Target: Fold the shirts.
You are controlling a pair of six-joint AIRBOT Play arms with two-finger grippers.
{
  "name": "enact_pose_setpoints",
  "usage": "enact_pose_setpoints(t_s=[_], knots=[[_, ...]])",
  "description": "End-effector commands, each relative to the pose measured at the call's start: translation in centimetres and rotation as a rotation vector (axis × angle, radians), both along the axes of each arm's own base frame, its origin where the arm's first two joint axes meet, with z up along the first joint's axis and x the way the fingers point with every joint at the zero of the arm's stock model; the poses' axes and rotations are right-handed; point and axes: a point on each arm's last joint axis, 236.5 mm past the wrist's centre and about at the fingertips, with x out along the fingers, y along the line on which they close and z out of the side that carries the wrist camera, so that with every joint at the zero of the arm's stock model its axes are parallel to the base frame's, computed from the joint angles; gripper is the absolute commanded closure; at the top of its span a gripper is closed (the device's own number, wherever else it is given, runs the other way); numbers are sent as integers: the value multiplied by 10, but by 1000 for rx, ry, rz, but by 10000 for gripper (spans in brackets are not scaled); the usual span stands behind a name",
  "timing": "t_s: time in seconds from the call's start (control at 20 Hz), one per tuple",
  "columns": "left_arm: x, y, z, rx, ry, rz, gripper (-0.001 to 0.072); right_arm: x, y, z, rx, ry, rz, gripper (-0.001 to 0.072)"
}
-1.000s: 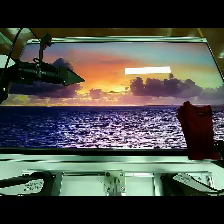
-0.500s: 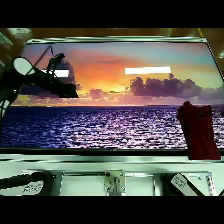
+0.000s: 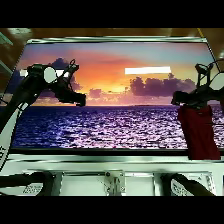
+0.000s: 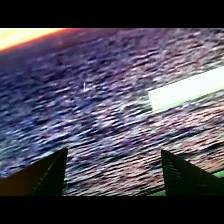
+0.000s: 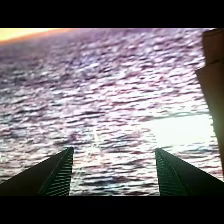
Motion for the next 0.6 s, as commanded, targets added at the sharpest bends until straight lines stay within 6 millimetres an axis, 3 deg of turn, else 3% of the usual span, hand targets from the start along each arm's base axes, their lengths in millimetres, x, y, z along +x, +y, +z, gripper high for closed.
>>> enact_pose_setpoints(t_s=[0.0,0.2,0.55], knots=[[1,3,-2,17,-1,5,10,-3,19,-6,4,34,44,86],[9,1,-1,11,-33,5,10,-3,19,-6,3,34,45,87],[4,3,-2,18,-16,-1,10,-3,19,-6,3,34,45,86]])
